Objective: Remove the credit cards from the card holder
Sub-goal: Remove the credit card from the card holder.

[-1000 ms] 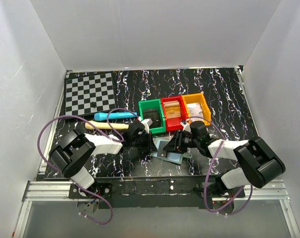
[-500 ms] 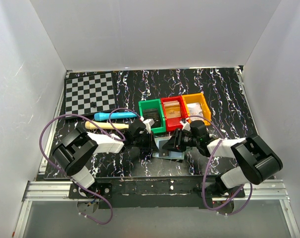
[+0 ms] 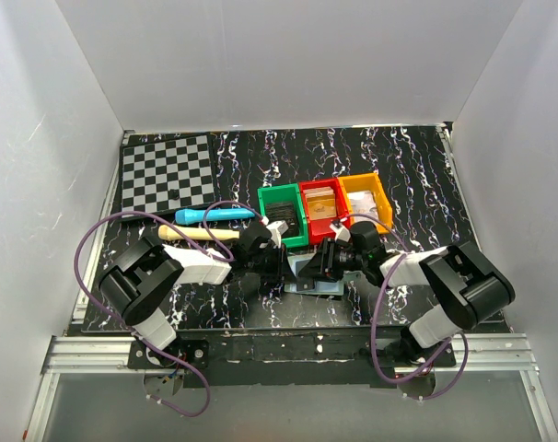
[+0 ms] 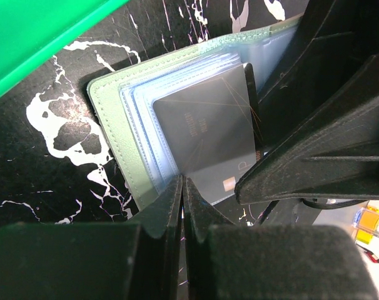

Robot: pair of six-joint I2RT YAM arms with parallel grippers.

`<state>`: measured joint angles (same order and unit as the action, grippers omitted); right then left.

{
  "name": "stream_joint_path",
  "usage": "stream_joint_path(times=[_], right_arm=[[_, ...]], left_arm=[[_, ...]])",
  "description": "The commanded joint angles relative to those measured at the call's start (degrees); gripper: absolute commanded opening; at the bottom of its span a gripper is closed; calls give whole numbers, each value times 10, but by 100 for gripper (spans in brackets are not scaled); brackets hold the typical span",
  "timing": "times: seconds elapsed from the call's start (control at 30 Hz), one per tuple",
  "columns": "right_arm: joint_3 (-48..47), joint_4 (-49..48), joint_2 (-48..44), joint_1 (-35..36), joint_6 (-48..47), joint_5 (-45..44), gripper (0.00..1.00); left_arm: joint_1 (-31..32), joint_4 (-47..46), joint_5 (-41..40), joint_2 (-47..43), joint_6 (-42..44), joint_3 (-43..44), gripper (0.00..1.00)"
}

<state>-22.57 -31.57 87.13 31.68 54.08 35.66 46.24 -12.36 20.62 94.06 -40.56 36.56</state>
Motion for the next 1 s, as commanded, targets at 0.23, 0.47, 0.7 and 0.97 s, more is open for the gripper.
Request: stream_joint_path(times=[0.23, 0.47, 0.7, 0.97], right_arm=[[-34, -58, 34, 21, 15, 42, 47], [-35, -15, -8, 21, -1, 29, 45], [-29, 5, -26, 17, -9, 28, 43], [-27, 34, -50, 8, -21, 22, 42]], left_arm=[[10, 16, 1, 15, 14, -6, 0], [10, 24, -11, 8, 9, -10, 0], [10, 34, -30, 3, 2, -15, 0], [4, 39, -37, 2, -5, -19, 0]])
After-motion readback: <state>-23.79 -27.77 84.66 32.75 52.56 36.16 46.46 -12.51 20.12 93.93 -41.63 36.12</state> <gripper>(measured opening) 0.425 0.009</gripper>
